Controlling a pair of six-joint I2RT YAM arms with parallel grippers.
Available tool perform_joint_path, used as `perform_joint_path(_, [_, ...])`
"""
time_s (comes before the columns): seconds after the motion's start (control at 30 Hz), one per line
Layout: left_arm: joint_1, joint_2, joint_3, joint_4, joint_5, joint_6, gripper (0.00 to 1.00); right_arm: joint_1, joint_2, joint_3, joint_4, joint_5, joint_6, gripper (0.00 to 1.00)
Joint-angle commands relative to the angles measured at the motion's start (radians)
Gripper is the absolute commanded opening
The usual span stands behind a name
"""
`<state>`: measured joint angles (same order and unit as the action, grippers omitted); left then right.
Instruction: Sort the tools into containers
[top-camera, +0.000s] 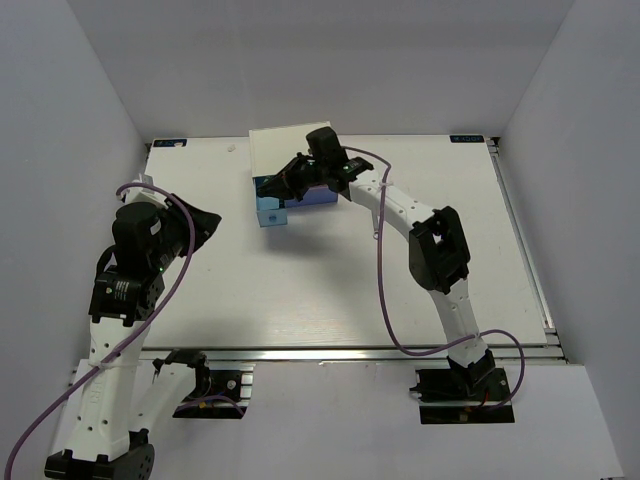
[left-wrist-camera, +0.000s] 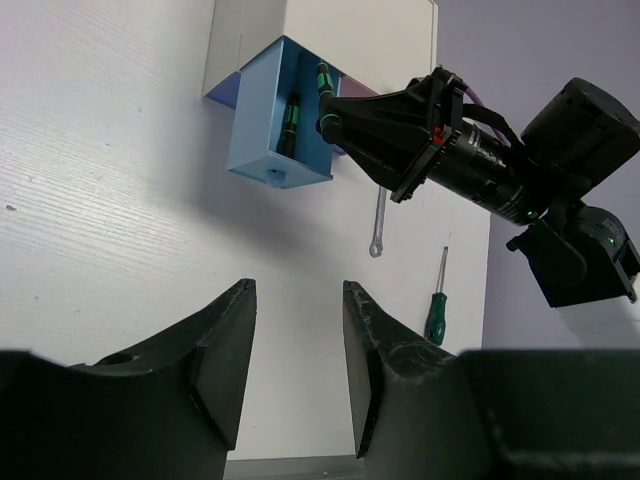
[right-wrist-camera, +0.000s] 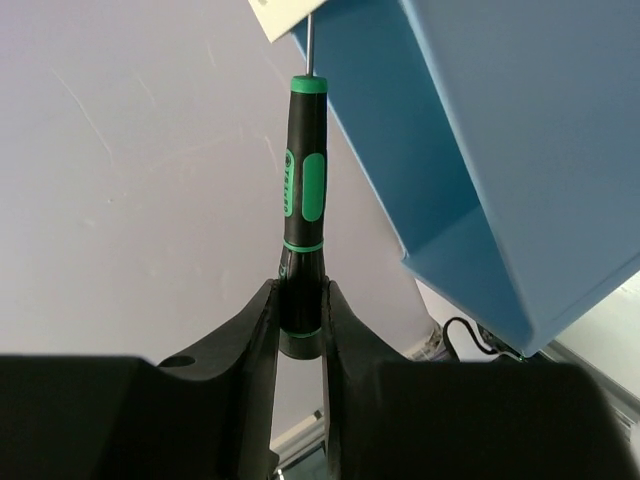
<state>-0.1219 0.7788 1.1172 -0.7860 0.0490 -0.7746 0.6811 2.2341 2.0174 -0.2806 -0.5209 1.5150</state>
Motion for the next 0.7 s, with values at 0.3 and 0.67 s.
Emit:
perform_joint_path(0.3, [-0.001,-0.009,0.009,-0.007,0.003,0.001,0.5,0.003,-0.019,-0.062,0.046,0.038,0.008,0.16])
perform_joint_path(0.67, [-0.001,-0.016,0.004,-0.004,0.003,0.001,0.5,0.006,-0.086,-0.175,0.09,0.024,0.002,0.36])
